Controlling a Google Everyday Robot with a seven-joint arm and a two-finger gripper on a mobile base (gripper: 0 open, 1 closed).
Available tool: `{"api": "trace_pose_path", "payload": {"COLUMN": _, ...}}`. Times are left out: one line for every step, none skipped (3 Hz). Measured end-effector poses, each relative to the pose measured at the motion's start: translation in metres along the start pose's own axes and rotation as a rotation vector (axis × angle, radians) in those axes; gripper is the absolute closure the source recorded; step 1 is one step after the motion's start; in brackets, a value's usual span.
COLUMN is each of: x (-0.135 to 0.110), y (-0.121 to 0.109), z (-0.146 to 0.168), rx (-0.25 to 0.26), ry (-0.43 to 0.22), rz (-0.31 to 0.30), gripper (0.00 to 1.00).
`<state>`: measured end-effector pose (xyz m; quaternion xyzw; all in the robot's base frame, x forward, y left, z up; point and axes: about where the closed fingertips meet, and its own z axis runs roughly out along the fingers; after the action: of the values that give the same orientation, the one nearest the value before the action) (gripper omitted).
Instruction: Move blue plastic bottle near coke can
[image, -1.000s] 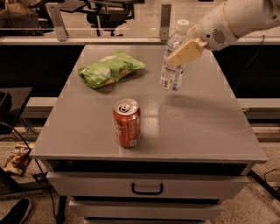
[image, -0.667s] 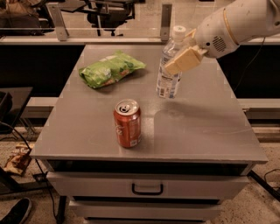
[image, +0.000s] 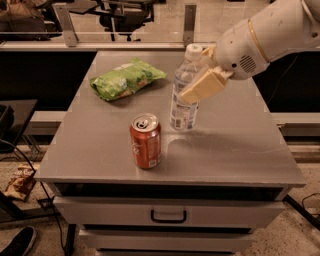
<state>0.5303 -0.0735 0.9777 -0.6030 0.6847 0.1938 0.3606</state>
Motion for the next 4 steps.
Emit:
{"api": "trace_pose_path", "payload": {"x": 0.002, "y": 0.020, "z": 0.011, "rx": -0.070, "ry": -0.001, "rz": -0.035, "gripper": 1.00}}
{"api": "trace_pose_path", "payload": {"x": 0.008, "y": 0.032, "z": 0.024, "rx": -0.122, "ry": 0.022, "rz": -0.065, "gripper": 0.77}}
{"api": "trace_pose_path", "payload": {"x": 0.012, "y": 0.037, "z": 0.032, "rx": -0.152, "ry": 0.035, "rz": -0.080, "gripper": 0.53}}
{"api": "trace_pose_path", "payload": {"x": 0.016, "y": 0.039, "z": 0.038, "rx": -0.170, "ry": 0.041, "rz": -0.081, "gripper": 0.30}}
